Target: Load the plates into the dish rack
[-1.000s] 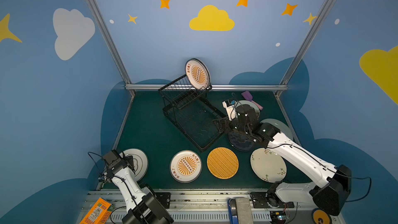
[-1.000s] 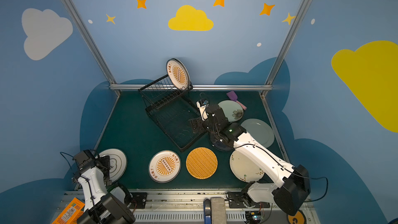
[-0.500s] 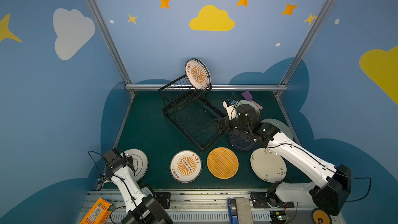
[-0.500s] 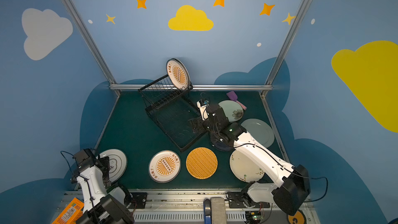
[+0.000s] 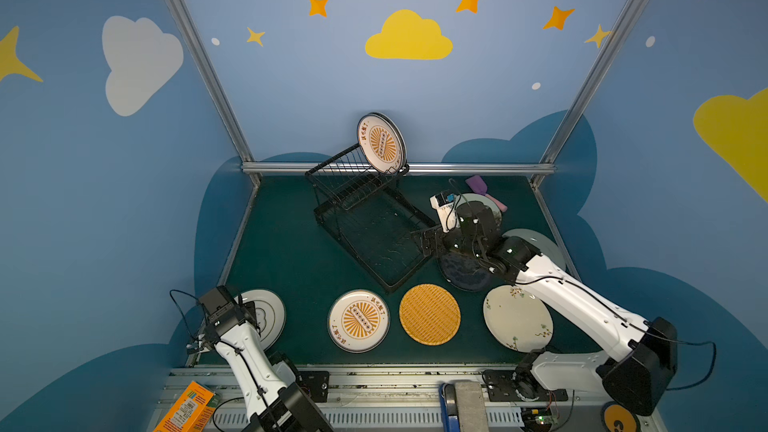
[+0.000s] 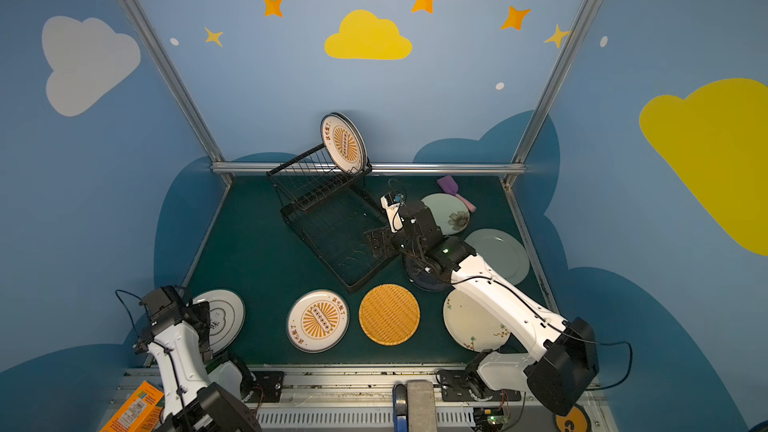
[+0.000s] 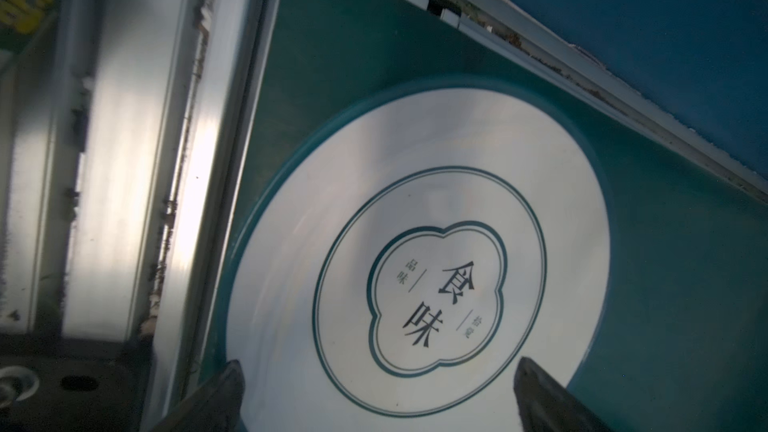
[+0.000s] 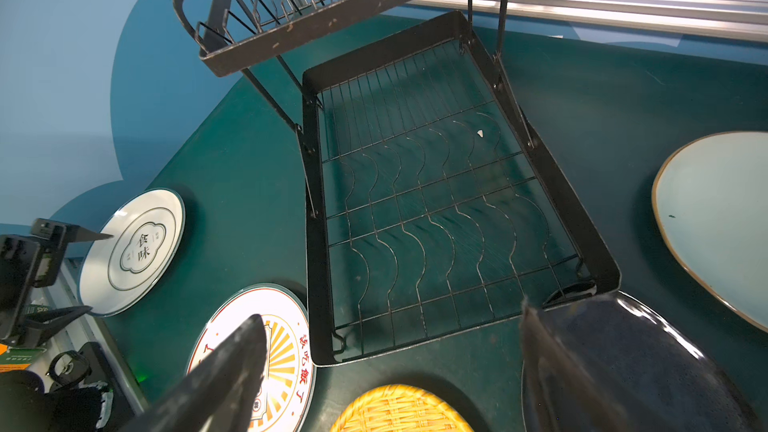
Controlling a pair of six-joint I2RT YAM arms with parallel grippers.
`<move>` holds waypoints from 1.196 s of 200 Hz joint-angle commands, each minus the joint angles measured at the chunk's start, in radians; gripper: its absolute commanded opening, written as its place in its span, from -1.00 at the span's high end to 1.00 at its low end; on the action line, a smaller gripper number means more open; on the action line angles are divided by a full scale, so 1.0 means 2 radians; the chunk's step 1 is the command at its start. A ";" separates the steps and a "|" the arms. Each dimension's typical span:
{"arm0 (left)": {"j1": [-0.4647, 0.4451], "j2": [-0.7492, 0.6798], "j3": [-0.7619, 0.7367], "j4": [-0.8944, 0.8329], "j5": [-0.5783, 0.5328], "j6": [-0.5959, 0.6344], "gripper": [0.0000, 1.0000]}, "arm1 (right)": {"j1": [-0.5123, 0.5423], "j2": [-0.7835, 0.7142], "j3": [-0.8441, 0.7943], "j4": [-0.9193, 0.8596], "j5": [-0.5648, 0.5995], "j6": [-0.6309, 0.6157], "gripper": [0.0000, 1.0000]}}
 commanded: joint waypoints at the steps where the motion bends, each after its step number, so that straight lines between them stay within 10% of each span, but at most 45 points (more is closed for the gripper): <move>1: -0.004 0.007 0.014 -0.052 -0.029 -0.014 -1.00 | -0.003 0.006 -0.005 0.008 -0.009 0.009 -0.86; 164: -0.008 0.009 -0.094 0.164 0.062 0.033 -0.94 | -0.012 -0.001 -0.011 -0.001 -0.019 0.009 -0.86; 239: -0.006 0.051 -0.134 0.265 0.121 0.012 -0.28 | -0.019 -0.008 -0.016 -0.001 -0.027 0.011 -0.86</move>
